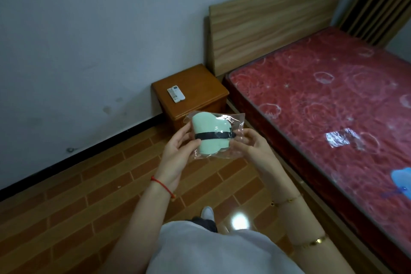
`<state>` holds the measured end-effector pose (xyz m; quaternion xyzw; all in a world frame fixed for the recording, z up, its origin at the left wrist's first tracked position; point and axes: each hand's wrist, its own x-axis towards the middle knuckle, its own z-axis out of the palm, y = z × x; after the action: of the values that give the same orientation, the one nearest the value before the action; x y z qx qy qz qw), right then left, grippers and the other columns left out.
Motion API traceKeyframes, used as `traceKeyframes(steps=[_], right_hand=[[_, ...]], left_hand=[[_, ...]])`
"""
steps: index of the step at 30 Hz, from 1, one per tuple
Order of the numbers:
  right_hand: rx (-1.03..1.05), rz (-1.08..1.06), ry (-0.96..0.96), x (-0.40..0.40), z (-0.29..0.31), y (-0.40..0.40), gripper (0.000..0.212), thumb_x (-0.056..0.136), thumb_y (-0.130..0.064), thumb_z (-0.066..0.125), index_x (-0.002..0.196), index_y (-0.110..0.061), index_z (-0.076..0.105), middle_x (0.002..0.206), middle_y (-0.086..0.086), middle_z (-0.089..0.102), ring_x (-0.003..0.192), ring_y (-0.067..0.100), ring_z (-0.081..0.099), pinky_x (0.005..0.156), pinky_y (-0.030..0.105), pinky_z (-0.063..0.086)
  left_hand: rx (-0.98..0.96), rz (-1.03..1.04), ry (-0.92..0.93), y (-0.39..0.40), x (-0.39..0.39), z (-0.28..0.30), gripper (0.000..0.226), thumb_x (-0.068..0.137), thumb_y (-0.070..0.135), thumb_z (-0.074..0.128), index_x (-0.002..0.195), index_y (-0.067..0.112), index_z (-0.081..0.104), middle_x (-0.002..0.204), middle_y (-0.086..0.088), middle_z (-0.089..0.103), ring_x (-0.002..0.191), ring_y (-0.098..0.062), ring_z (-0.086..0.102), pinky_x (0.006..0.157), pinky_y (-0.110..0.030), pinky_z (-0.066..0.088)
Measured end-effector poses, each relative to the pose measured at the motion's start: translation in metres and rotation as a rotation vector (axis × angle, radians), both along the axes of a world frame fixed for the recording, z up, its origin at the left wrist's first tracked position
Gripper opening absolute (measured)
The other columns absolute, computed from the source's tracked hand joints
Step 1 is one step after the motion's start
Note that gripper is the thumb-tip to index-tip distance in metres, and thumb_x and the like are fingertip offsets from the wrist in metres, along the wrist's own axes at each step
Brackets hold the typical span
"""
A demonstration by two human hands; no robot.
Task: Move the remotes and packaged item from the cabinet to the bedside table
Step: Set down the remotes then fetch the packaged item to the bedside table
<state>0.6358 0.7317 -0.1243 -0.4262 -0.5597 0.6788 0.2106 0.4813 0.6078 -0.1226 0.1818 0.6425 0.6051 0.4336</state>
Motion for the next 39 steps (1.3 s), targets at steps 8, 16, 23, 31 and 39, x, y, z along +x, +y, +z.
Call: traceKeyframes(steps=[8, 16, 23, 31, 39], right_hand=[[-0.022, 0.019, -0.013, -0.070, -0.005, 0.111, 0.023, 0.086, -0.008, 0.069, 0.106, -0.013, 0.059, 0.097, 0.010, 0.073, 0.082, 0.021, 0.073, 0.075, 0.031, 0.059], [-0.055, 0.108, -0.076, -0.149, -0.037, 0.229, 0.028, 0.085, -0.010, 0.069, 0.111, -0.009, 0.059, 0.100, 0.008, 0.068, 0.065, 0.008, 0.071, 0.056, 0.017, 0.054], [-0.043, 0.260, -0.151, -0.235, -0.061, 0.350, 0.026, 0.085, -0.010, 0.069, 0.109, -0.013, 0.058, 0.113, 0.007, 0.062, 0.086, 0.018, 0.069, 0.070, 0.028, 0.058], [-0.022, 0.380, -0.257, -0.336, -0.096, 0.450, 0.024, 0.086, -0.013, 0.068, 0.109, -0.010, 0.061, 0.104, 0.001, 0.063, 0.100, 0.018, 0.063, 0.076, 0.026, 0.052], [-0.061, 0.367, -0.413, -0.416, -0.197, 0.503, 0.015, 0.081, -0.010, 0.070, 0.087, -0.019, 0.059, 0.108, 0.005, 0.065, 0.109, 0.026, 0.061, 0.099, 0.045, 0.051]], left_hand=[[-0.022, -0.001, 0.008, 0.109, -0.072, -0.008, 0.046, 0.084, 0.019, 0.072, 0.112, 0.053, 0.059, 0.129, 0.006, 0.064, 0.125, -0.017, 0.057, 0.107, -0.049, 0.045], [-0.105, 0.155, -0.001, 0.214, -0.137, -0.042, 0.055, 0.085, 0.016, 0.072, 0.134, 0.033, 0.054, 0.124, 0.005, 0.065, 0.120, -0.015, 0.059, 0.105, -0.044, 0.048], [-0.162, 0.301, 0.004, 0.317, -0.196, -0.066, 0.051, 0.087, 0.011, 0.068, 0.133, 0.026, 0.055, 0.128, 0.001, 0.062, 0.122, -0.019, 0.057, 0.102, -0.044, 0.050], [-0.227, 0.479, -0.072, 0.406, -0.272, -0.096, 0.037, 0.084, 0.011, 0.072, 0.110, 0.034, 0.060, 0.110, 0.008, 0.065, 0.119, -0.019, 0.058, 0.102, -0.044, 0.050], [-0.348, 0.528, -0.149, 0.458, -0.340, -0.184, 0.042, 0.080, 0.008, 0.075, 0.117, 0.022, 0.061, 0.122, -0.003, 0.067, 0.115, -0.019, 0.061, 0.098, -0.042, 0.053]])
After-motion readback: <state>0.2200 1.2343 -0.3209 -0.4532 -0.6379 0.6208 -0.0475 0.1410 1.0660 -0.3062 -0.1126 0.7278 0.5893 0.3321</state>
